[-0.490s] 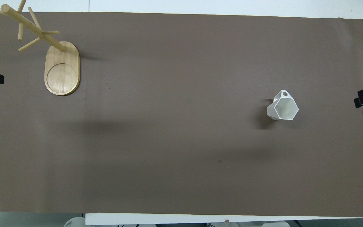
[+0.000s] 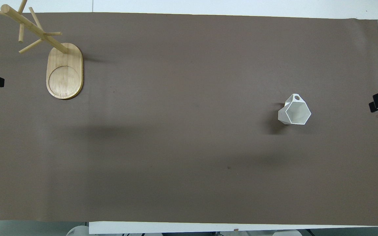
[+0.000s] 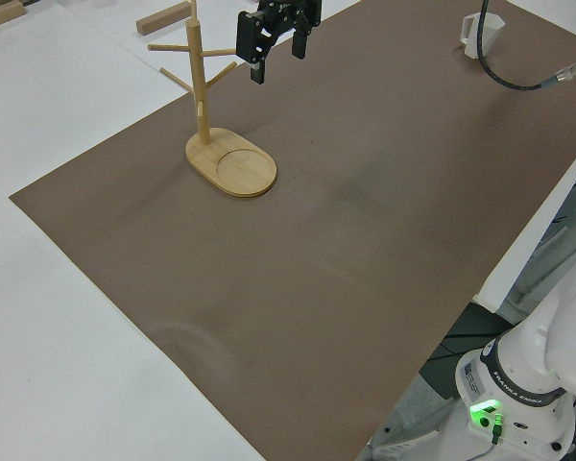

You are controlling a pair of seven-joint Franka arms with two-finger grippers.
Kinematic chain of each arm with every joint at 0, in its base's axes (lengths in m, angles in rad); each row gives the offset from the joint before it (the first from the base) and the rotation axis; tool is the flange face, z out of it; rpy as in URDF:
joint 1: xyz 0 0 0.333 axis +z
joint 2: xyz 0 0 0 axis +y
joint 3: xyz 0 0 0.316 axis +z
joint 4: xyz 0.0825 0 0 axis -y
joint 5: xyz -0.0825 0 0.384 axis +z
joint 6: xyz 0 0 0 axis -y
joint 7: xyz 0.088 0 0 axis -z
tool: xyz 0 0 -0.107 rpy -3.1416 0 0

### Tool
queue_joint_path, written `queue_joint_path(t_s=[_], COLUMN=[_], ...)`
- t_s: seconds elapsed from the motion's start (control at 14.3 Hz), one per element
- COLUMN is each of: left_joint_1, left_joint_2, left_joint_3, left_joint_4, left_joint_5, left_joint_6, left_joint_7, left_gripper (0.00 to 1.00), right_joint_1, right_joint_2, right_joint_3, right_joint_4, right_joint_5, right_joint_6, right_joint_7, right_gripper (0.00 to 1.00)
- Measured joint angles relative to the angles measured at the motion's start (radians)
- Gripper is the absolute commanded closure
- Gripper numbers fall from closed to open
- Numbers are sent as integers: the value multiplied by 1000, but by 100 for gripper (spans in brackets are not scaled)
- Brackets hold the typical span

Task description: Hang cup on rack

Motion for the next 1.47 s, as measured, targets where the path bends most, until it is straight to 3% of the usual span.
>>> queue_joint_path(t_s=[0.21,0.56,0.7,1.05,1.26,1.47], left_joint_1=[0,0,0,0,0,0], left_joint_2=[0,0,0,0,0,0], left_joint_3=[0,0,0,0,0,0], left_joint_4=[0,0,0,0,0,0], left_joint_5=[0,0,0,0,0,0], left_joint_6=[0,0,0,0,0,0], left_joint_7=[0,0,0,0,0,0], left_gripper=[0,0,0,0,0,0], right_joint_1=[-1,-133,-225,-479,-523,-506], right_joint_2=[-1,22,79,314,419,471], right_joint_3=[0,-7,-11,-16,-16,-7], right_joint_4=[-14,-76,-92,-190,-288,-392], right_joint_5=[2,107,243,655,855,980], right_joint_6=[17,171,211,207,195,194], right_joint_7=[-168,-806,-1072,-1683,-1977,-2164], right_gripper=[1,1,1,0,0,0])
